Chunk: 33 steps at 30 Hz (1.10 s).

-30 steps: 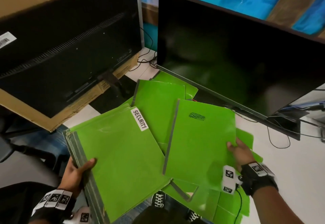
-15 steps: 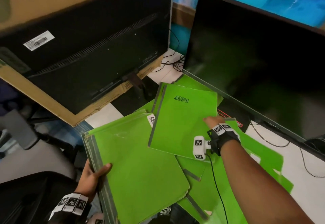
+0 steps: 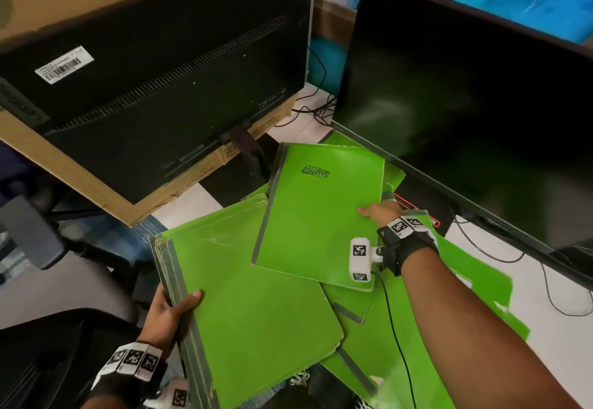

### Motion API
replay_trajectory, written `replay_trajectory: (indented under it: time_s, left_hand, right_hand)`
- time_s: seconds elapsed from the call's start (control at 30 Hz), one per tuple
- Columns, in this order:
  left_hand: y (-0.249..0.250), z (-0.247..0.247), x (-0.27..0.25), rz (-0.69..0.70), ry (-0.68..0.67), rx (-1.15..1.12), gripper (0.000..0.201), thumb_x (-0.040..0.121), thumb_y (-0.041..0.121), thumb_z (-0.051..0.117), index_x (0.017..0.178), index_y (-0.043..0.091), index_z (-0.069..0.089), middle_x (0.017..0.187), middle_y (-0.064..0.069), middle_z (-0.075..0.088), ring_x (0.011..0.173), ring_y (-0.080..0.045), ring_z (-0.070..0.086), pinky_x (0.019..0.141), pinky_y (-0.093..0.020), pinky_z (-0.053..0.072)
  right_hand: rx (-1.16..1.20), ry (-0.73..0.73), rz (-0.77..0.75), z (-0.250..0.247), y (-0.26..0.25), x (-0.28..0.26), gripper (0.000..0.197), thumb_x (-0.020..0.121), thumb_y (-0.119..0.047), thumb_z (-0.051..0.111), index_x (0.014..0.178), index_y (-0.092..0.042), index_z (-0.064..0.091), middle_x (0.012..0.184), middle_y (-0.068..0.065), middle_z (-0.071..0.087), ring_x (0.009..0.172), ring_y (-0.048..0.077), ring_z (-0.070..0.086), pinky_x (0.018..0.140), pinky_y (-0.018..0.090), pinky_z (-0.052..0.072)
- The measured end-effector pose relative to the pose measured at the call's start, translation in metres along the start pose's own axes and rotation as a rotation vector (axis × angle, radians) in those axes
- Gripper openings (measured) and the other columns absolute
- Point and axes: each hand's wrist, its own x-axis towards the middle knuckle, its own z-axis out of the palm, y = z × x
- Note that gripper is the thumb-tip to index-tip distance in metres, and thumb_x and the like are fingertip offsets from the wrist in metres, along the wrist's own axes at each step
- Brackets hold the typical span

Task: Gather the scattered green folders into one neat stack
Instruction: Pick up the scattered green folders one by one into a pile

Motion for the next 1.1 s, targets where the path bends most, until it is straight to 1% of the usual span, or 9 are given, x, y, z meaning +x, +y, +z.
replay_trajectory:
  time_s: [0.17, 0.27, 0.43, 0.53, 0.6, 0.7, 0.8, 0.93, 1.1]
  left_hand:
    - [-0.006, -0.003, -0.001, -0.025, 0.009, 0.004, 0.083, 0.045, 0.033, 0.086, 0.118, 0.012, 0.053, 0.104, -0.021, 0.062, 0.089, -0.030, 0.059, 0.075, -0.039, 0.049]
    - [-0.008, -0.007, -0.002, -0.027, 0.015, 0.001, 0.087, 0.045, 0.034, 0.087, 0.122, 0.013, 0.051, 0.107, -0.020, 0.064, 0.093, -0.032, 0.061, 0.077, -0.042, 0.050]
    - [-0.011, -0.010, -0.004, -0.011, 0.010, -0.026, 0.064, 0.066, 0.007, 0.081, 0.123, 0.009, 0.051, 0.112, -0.024, 0.063, 0.093, -0.031, 0.062, 0.080, -0.039, 0.052]
    - [-0.011, -0.007, -0.007, 0.028, 0.039, -0.006, 0.044, 0.078, 0.002, 0.073, 0.118, 0.008, 0.055, 0.113, -0.024, 0.065, 0.091, -0.031, 0.065, 0.079, -0.037, 0.056]
    - [-0.009, -0.004, -0.012, 0.059, 0.053, 0.029, 0.047, 0.075, 0.006, 0.078, 0.116, 0.006, 0.056, 0.110, -0.022, 0.068, 0.093, -0.033, 0.067, 0.082, -0.040, 0.054]
    - [-0.002, 0.001, -0.020, 0.099, 0.076, 0.074, 0.042, 0.079, 0.004, 0.074, 0.114, 0.006, 0.052, 0.102, -0.020, 0.064, 0.083, -0.028, 0.061, 0.070, -0.033, 0.052]
    - [0.005, 0.003, -0.028, 0.119, 0.062, 0.064, 0.038, 0.082, 0.003, 0.071, 0.113, 0.011, 0.050, 0.098, -0.019, 0.061, 0.079, -0.026, 0.059, 0.061, -0.029, 0.053]
    - [0.015, 0.004, -0.037, 0.116, 0.078, 0.036, 0.034, 0.084, 0.000, 0.066, 0.111, 0.011, 0.048, 0.086, -0.009, 0.059, 0.068, -0.018, 0.057, 0.046, -0.021, 0.051]
    - [0.025, 0.002, -0.041, 0.127, 0.100, 0.029, 0.028, 0.085, 0.001, 0.066, 0.103, 0.012, 0.048, 0.081, -0.009, 0.055, 0.047, -0.001, 0.059, 0.044, -0.022, 0.048]
  right_hand:
    - [0.011, 0.041, -0.012, 0.000, 0.010, -0.010, 0.065, 0.087, -0.031, 0.065, 0.137, 0.001, 0.039, 0.139, 0.013, 0.046, 0.126, 0.031, 0.047, 0.096, 0.032, 0.040]
    - [0.006, 0.073, -0.027, -0.008, 0.038, -0.016, 0.050, 0.087, -0.019, 0.064, 0.129, 0.002, 0.049, 0.133, 0.017, 0.053, 0.122, 0.032, 0.051, 0.098, 0.033, 0.042]
    - [0.141, 0.114, 0.158, -0.037, 0.113, -0.021, 0.052, 0.084, -0.013, 0.063, 0.129, 0.007, 0.047, 0.131, 0.022, 0.053, 0.118, 0.037, 0.052, 0.094, 0.037, 0.045]
    - [0.301, 0.285, 0.238, -0.054, 0.151, -0.027, 0.075, 0.080, -0.028, 0.070, 0.139, 0.002, 0.034, 0.140, 0.022, 0.045, 0.123, 0.040, 0.048, 0.099, 0.042, 0.040]
    - [0.311, 0.284, 0.305, -0.060, 0.170, -0.034, 0.085, 0.076, -0.044, 0.072, 0.141, -0.003, 0.035, 0.142, 0.021, 0.044, 0.122, 0.043, 0.048, 0.102, 0.049, 0.039]
    - [0.310, 0.219, 0.338, -0.062, 0.184, -0.043, 0.083, 0.078, -0.050, 0.068, 0.140, -0.004, 0.038, 0.141, 0.024, 0.045, 0.118, 0.045, 0.050, 0.100, 0.053, 0.041]
    - [0.292, 0.238, 0.271, -0.060, 0.191, -0.045, 0.079, 0.082, -0.044, 0.066, 0.142, -0.003, 0.036, 0.143, 0.021, 0.043, 0.124, 0.041, 0.048, 0.102, 0.048, 0.040]
    - [0.442, 0.398, 0.167, -0.054, 0.200, -0.053, 0.056, 0.084, -0.027, 0.067, 0.130, -0.004, 0.045, 0.128, 0.021, 0.057, 0.113, 0.039, 0.056, 0.095, 0.043, 0.044]
    - [0.503, 0.611, 0.070, -0.058, 0.220, -0.074, 0.063, 0.083, -0.027, 0.070, 0.139, -0.017, 0.041, 0.127, 0.017, 0.059, 0.115, 0.038, 0.056, 0.094, 0.040, 0.042]
